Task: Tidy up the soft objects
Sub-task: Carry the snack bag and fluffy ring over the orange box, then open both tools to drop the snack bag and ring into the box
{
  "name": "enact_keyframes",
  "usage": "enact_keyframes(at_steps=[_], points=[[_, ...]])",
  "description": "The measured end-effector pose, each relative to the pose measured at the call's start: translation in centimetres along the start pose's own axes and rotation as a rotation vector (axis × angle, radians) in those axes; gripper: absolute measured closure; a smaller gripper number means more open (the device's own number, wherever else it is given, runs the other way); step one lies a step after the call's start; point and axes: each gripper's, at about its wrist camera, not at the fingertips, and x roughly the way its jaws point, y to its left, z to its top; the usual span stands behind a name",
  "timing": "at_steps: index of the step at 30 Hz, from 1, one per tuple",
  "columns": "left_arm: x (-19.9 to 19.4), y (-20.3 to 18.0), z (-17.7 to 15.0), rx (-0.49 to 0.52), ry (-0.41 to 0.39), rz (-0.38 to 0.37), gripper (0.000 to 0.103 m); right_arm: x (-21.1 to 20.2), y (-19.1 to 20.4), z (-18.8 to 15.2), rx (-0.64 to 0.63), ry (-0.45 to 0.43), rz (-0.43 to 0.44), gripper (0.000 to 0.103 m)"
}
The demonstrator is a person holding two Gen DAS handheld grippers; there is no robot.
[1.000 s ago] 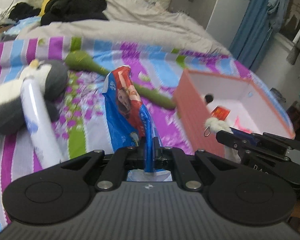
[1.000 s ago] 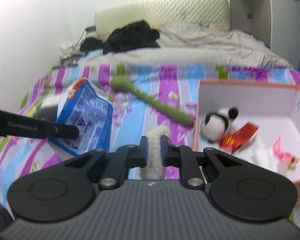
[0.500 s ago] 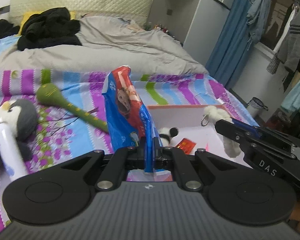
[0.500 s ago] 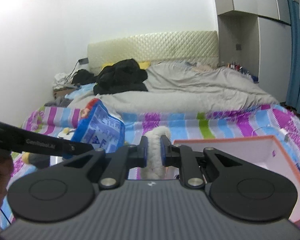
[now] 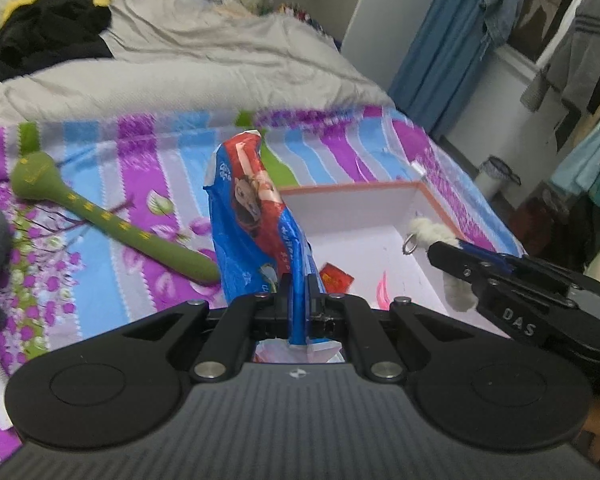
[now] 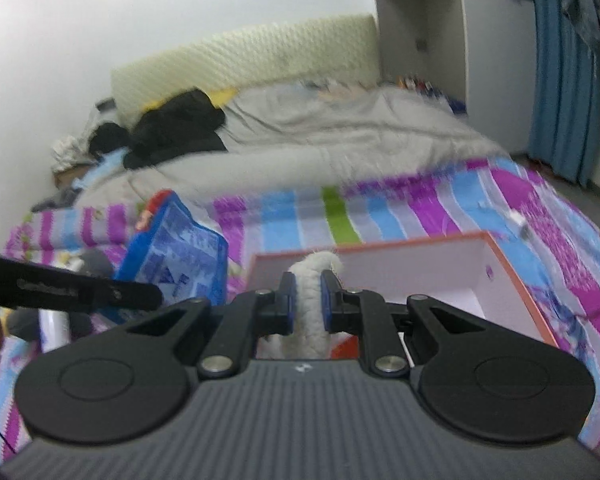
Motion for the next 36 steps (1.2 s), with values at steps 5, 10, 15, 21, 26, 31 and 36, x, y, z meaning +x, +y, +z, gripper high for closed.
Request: enact_keyframes(at_steps=[5,10,15,21,26,31,36], points=[[4.1,-0.8,0.6,-0.011,0.092,-0.015,0.097,2.3,-2.4,-1.3,0.038,0.095,-0.025,0.086],[7.6,-2.0,1.3,0.011,0.169,-0.005,0.097,4.5,-4.5,-2.6,0.063,0.181,-0.041,0.086],[10.0,-2.6,1.4,0.019,0.207,-0.006,0.097,5.9,-6.0,-3.7,0.08,0.221,-0.063,0.086],[12.1,-3.0,0.9,0.027,0.246,-0.001,0.097,7.3,-6.9,-4.9,0.1,0.254,-0.06,0.085],[13.1,-3.3,0.6,0.03,0.262,-0.012,0.097,7.9,-7.2,-5.2,0.104,0.261,-0.06,0.083],[13.1,-3.3,0.8,0.033,0.251,-0.021,0.089,7.9,-7.7,-5.0,0.112,0.258,-0.074,0.073],[11.7,-3.7,1.2,0.046,0.209,-0.02,0.077,6.4,-8.5,-4.3,0.172,0.207,-0.072,0.047]])
